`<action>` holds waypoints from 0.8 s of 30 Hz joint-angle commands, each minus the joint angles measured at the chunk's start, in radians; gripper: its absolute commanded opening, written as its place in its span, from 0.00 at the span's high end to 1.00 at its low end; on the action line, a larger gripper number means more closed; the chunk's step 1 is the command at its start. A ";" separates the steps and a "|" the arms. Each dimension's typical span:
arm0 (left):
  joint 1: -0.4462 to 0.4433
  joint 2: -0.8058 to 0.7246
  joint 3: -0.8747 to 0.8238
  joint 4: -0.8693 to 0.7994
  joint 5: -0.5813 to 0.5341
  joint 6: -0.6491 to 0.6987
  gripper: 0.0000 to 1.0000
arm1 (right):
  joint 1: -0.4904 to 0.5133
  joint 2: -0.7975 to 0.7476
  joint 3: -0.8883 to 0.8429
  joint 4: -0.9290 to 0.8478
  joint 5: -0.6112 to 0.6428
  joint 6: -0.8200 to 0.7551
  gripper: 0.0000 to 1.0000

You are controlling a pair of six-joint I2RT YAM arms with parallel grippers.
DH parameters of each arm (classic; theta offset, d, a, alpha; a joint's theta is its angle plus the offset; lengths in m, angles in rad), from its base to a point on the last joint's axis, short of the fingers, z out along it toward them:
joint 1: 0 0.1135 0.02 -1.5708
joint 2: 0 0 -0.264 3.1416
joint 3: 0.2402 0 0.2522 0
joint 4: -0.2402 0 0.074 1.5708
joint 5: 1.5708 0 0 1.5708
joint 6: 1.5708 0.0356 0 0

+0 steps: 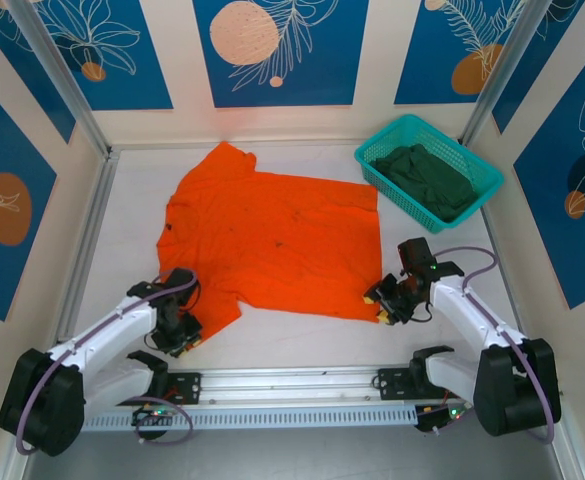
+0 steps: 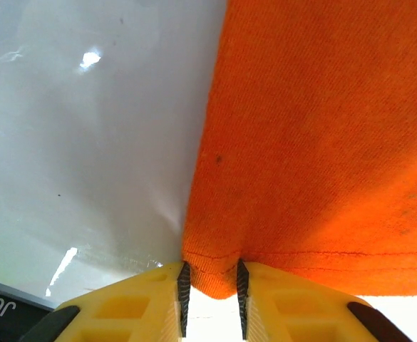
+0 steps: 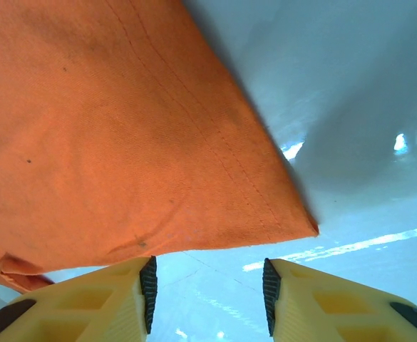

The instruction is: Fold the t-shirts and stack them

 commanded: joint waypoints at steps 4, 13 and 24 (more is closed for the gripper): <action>-0.015 0.023 -0.029 -0.018 0.009 -0.009 0.78 | -0.006 -0.020 -0.041 -0.039 0.026 0.058 0.58; -0.017 0.024 -0.005 -0.056 -0.007 0.000 0.95 | 0.036 0.054 -0.006 -0.088 0.084 0.086 0.60; -0.029 0.030 0.026 -0.072 -0.003 0.011 1.00 | 0.069 0.107 -0.020 -0.027 0.131 0.196 0.65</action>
